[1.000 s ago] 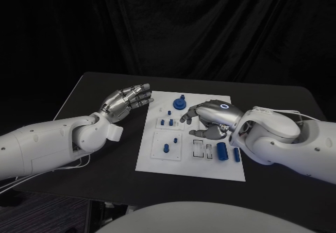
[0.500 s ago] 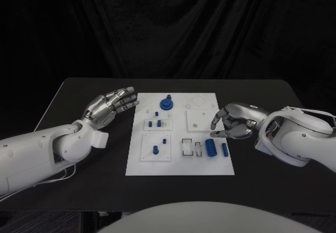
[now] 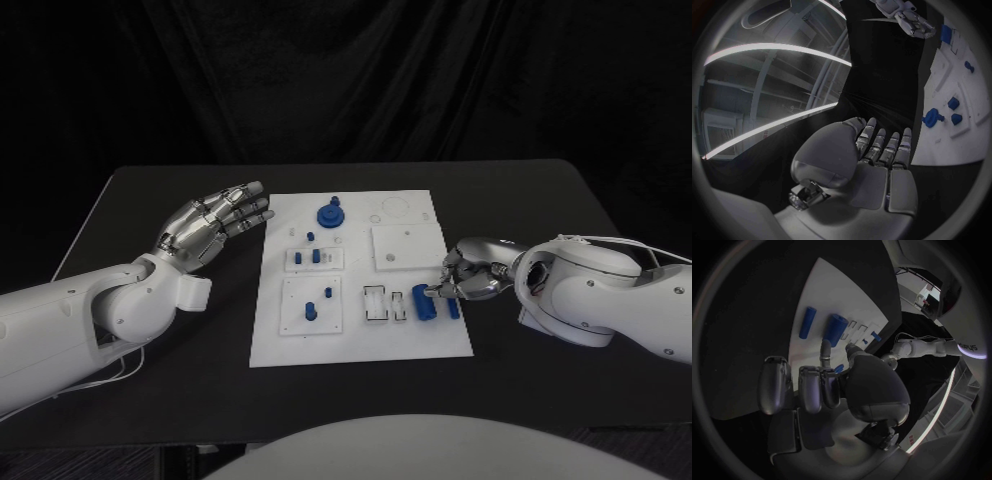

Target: Assemble the parts on the task board

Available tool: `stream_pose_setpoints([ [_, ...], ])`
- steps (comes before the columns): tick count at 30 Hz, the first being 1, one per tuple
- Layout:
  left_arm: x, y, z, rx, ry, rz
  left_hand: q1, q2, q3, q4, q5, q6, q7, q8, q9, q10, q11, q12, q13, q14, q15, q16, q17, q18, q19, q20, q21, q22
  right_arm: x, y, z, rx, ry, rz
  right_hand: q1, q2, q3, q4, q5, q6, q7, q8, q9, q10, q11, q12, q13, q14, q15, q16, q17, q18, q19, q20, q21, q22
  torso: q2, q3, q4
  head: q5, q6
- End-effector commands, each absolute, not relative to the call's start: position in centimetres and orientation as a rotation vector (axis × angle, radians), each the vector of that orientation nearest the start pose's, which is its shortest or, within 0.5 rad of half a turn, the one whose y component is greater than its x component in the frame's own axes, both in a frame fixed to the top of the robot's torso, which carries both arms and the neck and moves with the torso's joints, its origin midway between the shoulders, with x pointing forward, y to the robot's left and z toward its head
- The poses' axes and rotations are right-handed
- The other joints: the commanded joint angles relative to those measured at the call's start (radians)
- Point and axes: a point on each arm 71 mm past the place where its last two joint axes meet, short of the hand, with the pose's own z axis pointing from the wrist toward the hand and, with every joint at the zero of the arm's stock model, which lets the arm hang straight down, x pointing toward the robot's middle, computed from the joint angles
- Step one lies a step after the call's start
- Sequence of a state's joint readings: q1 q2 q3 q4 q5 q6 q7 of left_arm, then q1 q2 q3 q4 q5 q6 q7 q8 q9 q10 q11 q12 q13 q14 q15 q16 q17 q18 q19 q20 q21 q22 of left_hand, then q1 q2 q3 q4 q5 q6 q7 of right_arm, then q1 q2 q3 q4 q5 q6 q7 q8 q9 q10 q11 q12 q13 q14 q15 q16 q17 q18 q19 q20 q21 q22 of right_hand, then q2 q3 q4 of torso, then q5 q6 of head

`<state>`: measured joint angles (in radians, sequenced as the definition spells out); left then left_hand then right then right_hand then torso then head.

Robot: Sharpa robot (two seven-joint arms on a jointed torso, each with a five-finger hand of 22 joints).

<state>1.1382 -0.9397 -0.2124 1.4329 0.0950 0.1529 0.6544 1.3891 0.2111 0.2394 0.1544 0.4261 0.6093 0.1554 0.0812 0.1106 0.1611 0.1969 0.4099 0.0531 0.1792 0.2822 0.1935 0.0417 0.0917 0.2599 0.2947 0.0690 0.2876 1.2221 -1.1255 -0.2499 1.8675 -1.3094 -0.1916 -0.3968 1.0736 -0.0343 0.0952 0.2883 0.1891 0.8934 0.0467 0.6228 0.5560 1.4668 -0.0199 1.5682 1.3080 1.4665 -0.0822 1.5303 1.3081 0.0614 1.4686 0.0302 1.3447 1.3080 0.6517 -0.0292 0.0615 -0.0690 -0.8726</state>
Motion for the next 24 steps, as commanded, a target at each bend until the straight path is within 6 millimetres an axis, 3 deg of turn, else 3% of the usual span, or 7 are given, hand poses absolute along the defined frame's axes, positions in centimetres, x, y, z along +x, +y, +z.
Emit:
stream_pose_setpoints([
  [1, 45.3, 27.3, -25.0, -1.176, 1.39, -1.883, -0.007, -0.001, 0.005, 0.0, 0.006, 0.004, 0.0, 0.006, 0.001, 0.005, 0.004, 0.006, 0.002, 0.007, 0.001, 0.006, 0.001, -0.017, 0.005, -0.002, 0.002, 0.0, 38.2, -25.1, -24.2, 0.052, 2.143, 0.367, -0.016, 0.0, -0.007, 0.002, 0.002, -0.003, -0.007, 0.01, 0.008, 0.104, -0.009, 0.003, 0.263, 0.087, -0.007, 0.004, 0.191, -0.013, 0.036, -0.009, 0.009, 0.2, 0.0, 0.0015, 0.0033, -0.004, 0.0],
  [2, 45.3, 27.3, -25.0, -1.176, 1.39, -1.883, -0.007, -0.001, 0.005, 0.0, 0.006, 0.004, 0.0, 0.006, 0.001, 0.005, 0.004, 0.006, 0.002, 0.007, 0.001, 0.006, 0.001, -0.017, 0.005, -0.002, 0.002, 0.0, 38.3, -24.9, -24.3, 0.042, 2.14, 0.362, -0.021, 0.0, -0.009, 0.003, 0.0, -0.004, -0.008, 0.015, 0.013, 0.104, -0.01, 0.003, 0.263, 0.087, -0.008, 0.003, 0.191, -0.013, 0.038, -0.009, 0.013, 0.2, -0.001, 0.0013, 0.0062, -0.007, 0.0],
  [6, 45.3, 27.3, -25.0, -1.176, 1.392, -1.885, -0.008, -0.001, 0.005, 0.0, 0.007, 0.003, 0.0, 0.006, 0.001, 0.005, 0.004, 0.006, 0.001, 0.006, 0.001, 0.006, 0.001, -0.017, 0.005, -0.002, 0.002, 0.0, 38.4, -24.5, -24.4, 0.011, 2.14, 0.341, -0.05, 0.0, -0.018, 0.003, -0.027, -0.008, -0.013, 0.036, 0.036, 0.104, -0.014, 0.003, 0.263, 0.087, -0.012, 0.001, 0.188, -0.015, 0.04, -0.014, 0.021, 0.202, 0.0, 0.0018, 0.008, -0.009, 0.0],
  [12, 45.3, 27.3, -25.0, -1.175, 1.388, -1.885, -0.008, -0.001, 0.006, 0.0, 0.007, 0.003, 0.0, 0.006, 0.001, 0.005, 0.004, 0.007, 0.002, 0.007, 0.001, 0.007, 0.001, -0.017, 0.006, -0.002, 0.003, 0.001, 38.5, -24.3, -24.8, -0.003, 2.15, 0.316, -0.075, 0.006, -0.023, 0.004, -0.058, -0.016, -0.014, 0.047, 0.051, 0.104, -0.016, 0.003, 0.263, 0.086, -0.013, -0.003, 0.183, -0.014, 0.039, -0.016, 0.019, 0.201, 0.0, 0.0005, 0.008, -0.007, 0.0],
  [24, 45.3, 27.4, -25.0, -1.175, 1.387, -1.889, -0.009, -0.001, 0.009, 0.0, 0.007, 0.004, 0.001, 0.006, 0.001, 0.007, 0.005, 0.009, 0.002, 0.007, 0.002, 0.008, 0.001, -0.017, 0.007, -0.002, 0.003, 0.001, 38.6, -23.9, -26.5, -0.042, 2.2, 0.246, -0.178, -0.003, -0.045, 0.006, -0.065, -0.015, -0.017, 0.059, 0.077, 0.104, -0.018, 0.003, 0.263, 0.086, -0.016, -0.003, 0.184, -0.014, 0.039, -0.018, 0.022, 0.2, 0.0, -0.0006, 0.0078, 0.0, 0.0],
])
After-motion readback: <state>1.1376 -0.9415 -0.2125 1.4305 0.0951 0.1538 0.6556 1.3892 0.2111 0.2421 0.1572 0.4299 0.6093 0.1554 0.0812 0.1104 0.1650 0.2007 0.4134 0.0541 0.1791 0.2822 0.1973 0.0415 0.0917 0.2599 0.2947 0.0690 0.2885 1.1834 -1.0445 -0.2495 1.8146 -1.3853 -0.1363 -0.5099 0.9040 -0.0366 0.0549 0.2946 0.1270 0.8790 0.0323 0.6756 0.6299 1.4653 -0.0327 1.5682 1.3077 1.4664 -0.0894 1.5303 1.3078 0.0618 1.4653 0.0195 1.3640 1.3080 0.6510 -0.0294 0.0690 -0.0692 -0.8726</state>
